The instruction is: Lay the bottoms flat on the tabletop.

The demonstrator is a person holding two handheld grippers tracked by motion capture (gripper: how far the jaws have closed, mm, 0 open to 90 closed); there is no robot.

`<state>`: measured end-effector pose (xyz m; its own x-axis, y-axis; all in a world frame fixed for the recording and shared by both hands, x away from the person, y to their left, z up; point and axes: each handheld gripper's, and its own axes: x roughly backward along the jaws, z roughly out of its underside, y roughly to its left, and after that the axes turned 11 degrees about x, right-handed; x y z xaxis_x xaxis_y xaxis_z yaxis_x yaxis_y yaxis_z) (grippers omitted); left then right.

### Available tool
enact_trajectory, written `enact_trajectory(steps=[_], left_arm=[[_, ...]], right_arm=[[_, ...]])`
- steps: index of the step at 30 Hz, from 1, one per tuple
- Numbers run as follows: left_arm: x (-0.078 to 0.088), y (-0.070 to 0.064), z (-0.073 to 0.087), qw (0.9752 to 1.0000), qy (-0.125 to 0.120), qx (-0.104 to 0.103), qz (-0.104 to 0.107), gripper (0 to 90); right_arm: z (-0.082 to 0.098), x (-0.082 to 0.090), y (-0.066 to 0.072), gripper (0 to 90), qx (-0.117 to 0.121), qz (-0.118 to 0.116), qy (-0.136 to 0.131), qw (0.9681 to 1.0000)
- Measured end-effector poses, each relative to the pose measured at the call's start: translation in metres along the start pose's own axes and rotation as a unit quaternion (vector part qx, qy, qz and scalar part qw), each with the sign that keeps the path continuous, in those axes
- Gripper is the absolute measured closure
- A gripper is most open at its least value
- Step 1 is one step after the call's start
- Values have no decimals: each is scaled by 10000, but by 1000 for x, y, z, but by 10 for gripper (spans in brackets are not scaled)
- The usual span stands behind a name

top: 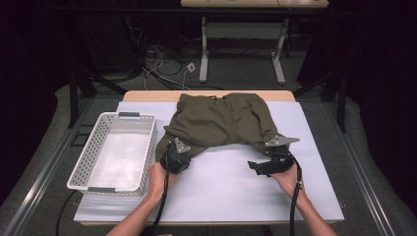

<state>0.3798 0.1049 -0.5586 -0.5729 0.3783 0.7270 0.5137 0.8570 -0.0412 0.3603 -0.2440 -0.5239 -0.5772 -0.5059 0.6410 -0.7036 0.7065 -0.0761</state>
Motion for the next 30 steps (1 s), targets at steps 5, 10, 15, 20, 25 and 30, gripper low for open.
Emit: enact_trajectory(steps=[5, 10, 15, 20, 25, 30], left_arm=[[1, -1, 0, 10000, 19, -92, 15, 894], [19, -9, -6, 9993, -122, -246, 263, 895], [61, -21, -13, 9961, -417, -394, 669, 895], [63, -17, -8, 9964, -159, -401, 731, 888], [38, -19, -2, 9961, 352, -402, 702, 772], [35, -34, -5, 9953, 384, -630, 634, 510]], right_arm=[[0, 0, 0, 77, 21, -6, 14, 10000], [1, 1, -2, 77, 10, 1, -16, 10000], [2, 3, -3, 78, 44, 35, -19, 10000], [1, 1, -2, 79, 44, 60, 23, 10000], [2, -1, -2, 79, 46, 105, 115, 9999], [3, 0, -5, 81, 16, 133, 157, 9998]])
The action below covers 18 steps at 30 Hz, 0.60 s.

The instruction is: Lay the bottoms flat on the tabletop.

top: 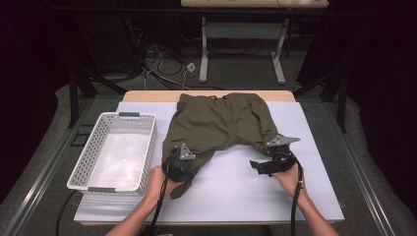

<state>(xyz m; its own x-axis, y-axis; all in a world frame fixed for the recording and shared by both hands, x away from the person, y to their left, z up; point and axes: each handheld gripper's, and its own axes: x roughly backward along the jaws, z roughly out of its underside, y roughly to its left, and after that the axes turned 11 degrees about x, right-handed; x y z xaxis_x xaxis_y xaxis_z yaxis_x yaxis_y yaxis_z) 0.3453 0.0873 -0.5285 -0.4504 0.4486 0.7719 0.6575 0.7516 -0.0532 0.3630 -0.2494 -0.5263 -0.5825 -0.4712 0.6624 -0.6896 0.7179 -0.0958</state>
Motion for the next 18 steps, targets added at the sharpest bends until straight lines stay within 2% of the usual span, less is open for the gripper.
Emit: enact_trajectory(steps=[2, 5, 7, 8, 9, 10, 12, 15, 18], left_arm=[[-4, -5, -2, 9999, 1, -93, -42, 463], [-15, -11, -4, 9993, 48, -296, -235, 467], [-23, -10, -3, 9987, 45, -363, -350, 543], [-26, -9, -1, 9987, 44, -368, -359, 616], [-29, -8, 0, 9987, 33, -384, -346, 676], [-29, -6, 2, 9992, -59, -339, -225, 722], [-30, -7, 2, 9987, -51, -414, -286, 876], [-26, -8, 2, 9988, -77, -414, -233, 889], [-12, -6, 0, 9994, -217, -242, 86, 890]], right_arm=[[1, -1, -1, 82, -3, 13, -30, 10000], [1, -2, -2, 86, 30, 62, 13, 10000], [1, -3, -2, 95, -2, 105, 57, 9999], [2, -3, -3, 101, 28, 127, 84, 9999], [2, -4, -3, 113, 2, 140, 82, 9999], [3, -3, -4, 123, 4, 176, 85, 9998], [4, -2, -5, 148, -48, 274, 81, 9996], [6, -1, -10, 184, -112, 426, 77, 9990], [9, -4, -13, 262, -128, 530, 183, 9983]])
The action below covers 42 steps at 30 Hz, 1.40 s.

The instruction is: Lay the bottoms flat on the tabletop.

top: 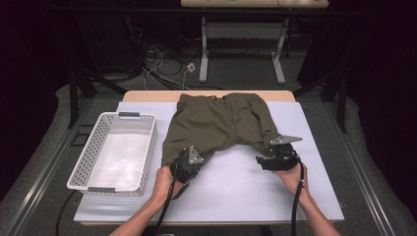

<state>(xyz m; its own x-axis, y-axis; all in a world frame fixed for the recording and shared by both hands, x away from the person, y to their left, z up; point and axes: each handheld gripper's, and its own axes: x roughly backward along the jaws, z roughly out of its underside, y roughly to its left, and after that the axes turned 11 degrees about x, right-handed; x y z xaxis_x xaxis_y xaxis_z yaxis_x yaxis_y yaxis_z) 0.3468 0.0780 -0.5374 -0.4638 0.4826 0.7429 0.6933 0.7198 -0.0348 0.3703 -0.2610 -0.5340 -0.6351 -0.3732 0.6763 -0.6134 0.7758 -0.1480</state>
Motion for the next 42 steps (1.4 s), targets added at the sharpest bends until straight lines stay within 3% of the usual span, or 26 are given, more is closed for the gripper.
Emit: enact_trajectory(steps=[2, 3, 6, 9, 11, 13, 15, 16, 18, 19, 22, 23, 26, 32, 34, 37, 39, 42], left_arm=[[19, 1, -2, 9993, -171, 171, 284, 890], [26, 1, -2, 9990, -239, 197, 328, 890], [37, 3, 1, 9988, -142, 200, 420, 886], [25, 7, 5, 9992, 101, 241, 313, 875], [16, 9, 7, 9994, 178, 231, 196, 826], [9, 7, 7, 9991, 272, 278, 174, 726], [4, 4, 7, 9991, 338, 253, 106, 567], [1, 0, 7, 9994, 288, 194, 85, 545], [-2, -5, 8, 9997, 251, 42, -20, 558], [-3, -6, 8, 9996, 244, -85, -69, 606], [-6, -5, 10, 9998, 177, -38, 46, 832], [-6, -5, 9, 9998, 151, -81, 48, 857], [4, -4, 6, 9999, -23, -93, 89, 880], [43, 5, -4, 9973, -721, 72, 138, 882], [46, 9, -4, 9972, -728, 142, 117, 881], [32, 14, 1, 9989, -386, 260, 77, 865], [18, 17, 4, 9997, -71, 240, 23, 814], [9, 16, 6, 9998, 51, 197, -81, 668]], right_arm=[[1, -3, 0, 306, -12, 38, 53, 10000], [0, -4, 0, 316, -23, 121, 101, 9999], [-2, -10, 0, 339, 95, 270, 206, 9994], [-9, -23, -4, 378, 131, 492, 419, 9978], [-11, -33, -6, 469, 232, 670, 608, 9956], [-12, -40, -8, 548, 272, 820, 676, 9940], [-13, -44, -11, 644, 207, 898, 598, 9939], [-12, -44, -11, 717, 198, 900, 572, 9941], [-11, -42, -12, 829, 129, 888, 494, 9947], [-11, -40, -13, 845, 129, 865, 454, 9951], [-14, -30, -10, 859, 239, 824, 442, 9953], [-15, -26, -9, 859, 255, 789, 442, 9956], [-26, -4, -4, 859, 323, 623, 365, 9969], [-41, 36, -3, 859, 268, 522, 159, 9981], [-45, 47, -6, 855, 168, 456, 33, 9988], [-41, 42, -12, 822, -31, 502, -43, 9987], [-33, 28, -17, 765, -68, 555, 81, 9984], [-17, -1, -26, 722, -70, 613, 410, 9973]])
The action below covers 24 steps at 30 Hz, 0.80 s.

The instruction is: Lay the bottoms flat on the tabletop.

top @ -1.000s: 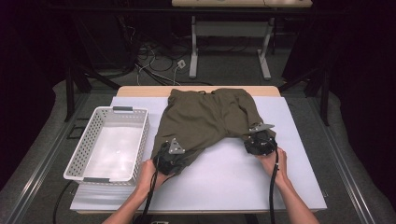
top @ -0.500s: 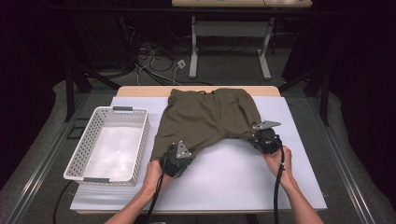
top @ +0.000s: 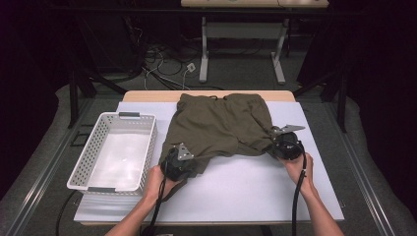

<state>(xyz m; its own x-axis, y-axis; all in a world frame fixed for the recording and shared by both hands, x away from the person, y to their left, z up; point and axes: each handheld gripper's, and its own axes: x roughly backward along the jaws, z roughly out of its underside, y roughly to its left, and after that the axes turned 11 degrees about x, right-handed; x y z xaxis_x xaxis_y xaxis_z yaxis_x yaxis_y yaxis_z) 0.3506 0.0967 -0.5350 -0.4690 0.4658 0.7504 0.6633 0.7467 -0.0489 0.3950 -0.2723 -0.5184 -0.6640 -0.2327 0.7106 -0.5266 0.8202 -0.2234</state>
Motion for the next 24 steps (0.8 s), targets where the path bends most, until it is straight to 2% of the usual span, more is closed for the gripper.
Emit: enact_trajectory(steps=[2, 5, 10, 13, 14, 17, 19, 22, 24], left_arm=[[3, -5, -2, 9999, -50, -96, -91, 574], [11, -12, -4, 9997, -150, -164, -29, 501], [24, -29, -6, 9987, -288, -408, 51, 443], [26, -39, -7, 9980, -318, -530, 133, 438], [26, -40, -7, 9980, -261, -548, 157, 439], [14, -43, -5, 9980, -100, -609, 133, 447], [4, -42, -3, 9984, -7, -562, 106, 472], [-9, -40, -2, 9983, 108, -572, 60, 532], [-18, -38, 0, 9987, 129, -492, 48, 592]], right_arm=[[4, -7, -3, 668, 54, -18, 92, 9999], [1, 1, 0, 566, 130, 43, 28, 9999], [-1, 24, 10, 420, 428, -18, -51, 9991], [0, 34, 15, 385, 502, -98, -60, 9987], [1, 36, 17, 382, 519, -110, -77, 9986], [3, 37, 26, 378, 628, -167, -57, 9979], [4, 31, 30, 363, 689, -205, -6, 9974], [6, 13, 31, 346, 736, -187, 128, 9970], [8, 0, 28, 355, 712, -106, 262, 9971]])
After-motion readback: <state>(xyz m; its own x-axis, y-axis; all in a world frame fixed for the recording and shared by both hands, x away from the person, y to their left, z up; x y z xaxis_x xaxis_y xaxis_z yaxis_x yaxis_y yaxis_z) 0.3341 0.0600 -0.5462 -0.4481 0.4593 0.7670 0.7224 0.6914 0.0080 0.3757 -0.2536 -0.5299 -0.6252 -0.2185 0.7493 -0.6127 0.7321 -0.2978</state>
